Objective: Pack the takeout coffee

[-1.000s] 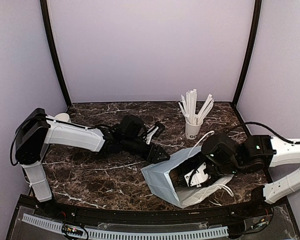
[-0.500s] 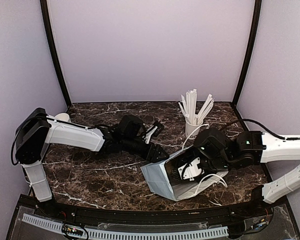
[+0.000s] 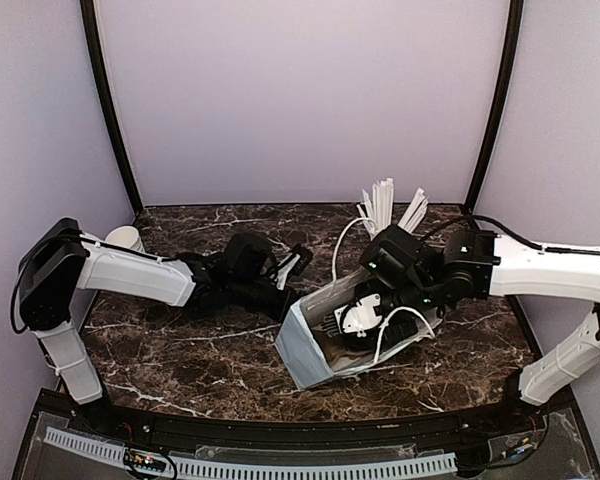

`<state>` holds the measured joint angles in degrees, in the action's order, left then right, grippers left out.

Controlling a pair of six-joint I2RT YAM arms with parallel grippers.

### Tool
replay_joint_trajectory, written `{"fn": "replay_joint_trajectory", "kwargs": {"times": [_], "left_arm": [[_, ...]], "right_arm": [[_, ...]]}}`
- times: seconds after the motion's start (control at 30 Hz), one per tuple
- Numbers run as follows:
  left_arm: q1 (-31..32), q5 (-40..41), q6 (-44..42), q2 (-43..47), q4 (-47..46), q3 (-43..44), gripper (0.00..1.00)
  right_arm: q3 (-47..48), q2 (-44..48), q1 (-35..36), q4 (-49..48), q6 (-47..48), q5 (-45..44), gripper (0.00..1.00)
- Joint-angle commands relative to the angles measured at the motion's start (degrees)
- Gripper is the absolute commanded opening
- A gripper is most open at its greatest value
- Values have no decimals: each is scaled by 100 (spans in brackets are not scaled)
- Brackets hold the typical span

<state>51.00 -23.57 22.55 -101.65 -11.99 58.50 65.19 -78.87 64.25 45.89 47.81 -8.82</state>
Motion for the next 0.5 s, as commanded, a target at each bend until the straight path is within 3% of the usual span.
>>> {"fn": "replay_joint_trajectory", "kwargs": {"times": [0.0, 0.27, 0.47], "left_arm": [[-15, 97, 11, 563, 39, -294, 63], [-65, 280, 45, 975, 136, -588, 64], [-96, 393, 70, 1195, 193, -734, 64]], "right_arm": [[338, -406, -257, 660, -439, 759, 37], [870, -1113, -651, 1400, -612, 1560, 35], [523, -1300, -680, 1309, -777, 1838, 35]]}}
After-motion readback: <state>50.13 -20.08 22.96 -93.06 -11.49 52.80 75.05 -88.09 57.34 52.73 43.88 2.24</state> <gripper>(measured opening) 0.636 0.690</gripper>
